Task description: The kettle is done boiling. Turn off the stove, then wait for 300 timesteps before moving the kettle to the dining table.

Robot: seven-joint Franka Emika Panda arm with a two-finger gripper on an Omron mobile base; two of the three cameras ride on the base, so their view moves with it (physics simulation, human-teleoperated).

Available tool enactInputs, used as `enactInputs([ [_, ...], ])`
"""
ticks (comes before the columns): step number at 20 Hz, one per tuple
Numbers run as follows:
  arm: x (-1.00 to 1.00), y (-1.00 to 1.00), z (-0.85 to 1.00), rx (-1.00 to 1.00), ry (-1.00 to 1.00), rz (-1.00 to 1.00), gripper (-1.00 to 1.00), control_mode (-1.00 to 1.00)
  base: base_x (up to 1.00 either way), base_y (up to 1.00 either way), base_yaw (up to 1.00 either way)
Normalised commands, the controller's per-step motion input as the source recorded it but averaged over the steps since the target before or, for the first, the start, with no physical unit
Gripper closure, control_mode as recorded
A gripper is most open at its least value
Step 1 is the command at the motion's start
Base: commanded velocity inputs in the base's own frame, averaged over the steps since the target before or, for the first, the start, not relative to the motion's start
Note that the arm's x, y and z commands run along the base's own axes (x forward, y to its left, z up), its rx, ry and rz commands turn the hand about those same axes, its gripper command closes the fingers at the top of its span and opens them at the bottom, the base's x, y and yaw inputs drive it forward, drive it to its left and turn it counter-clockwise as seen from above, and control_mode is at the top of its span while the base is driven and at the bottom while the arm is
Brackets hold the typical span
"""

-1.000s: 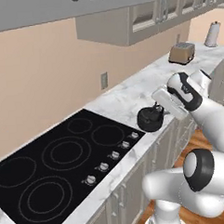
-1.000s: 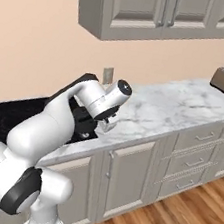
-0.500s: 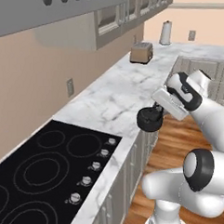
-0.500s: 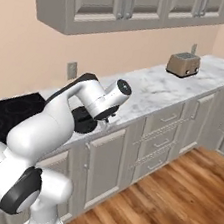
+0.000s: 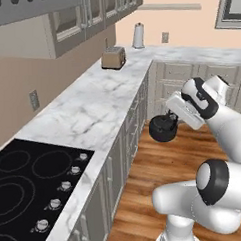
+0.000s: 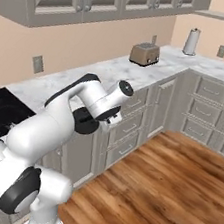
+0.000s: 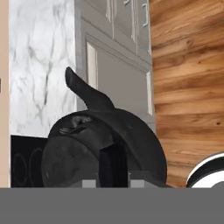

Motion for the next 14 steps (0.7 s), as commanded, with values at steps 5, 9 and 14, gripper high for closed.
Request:
enactInputs([
  [5, 0.0, 0.0, 0.0, 0.0, 0.0, 0.0, 1.0, 1.0, -0.07, -0.75, -0.2],
  [9, 0.0, 0.0, 0.0, 0.0, 0.0, 0.0, 1.0, 1.0, 0.0, -0.6, -0.22],
  [14, 0.0, 0.0, 0.0, 0.0, 0.0, 0.0, 1.0, 1.0, 0.05, -0.56, -0.26],
])
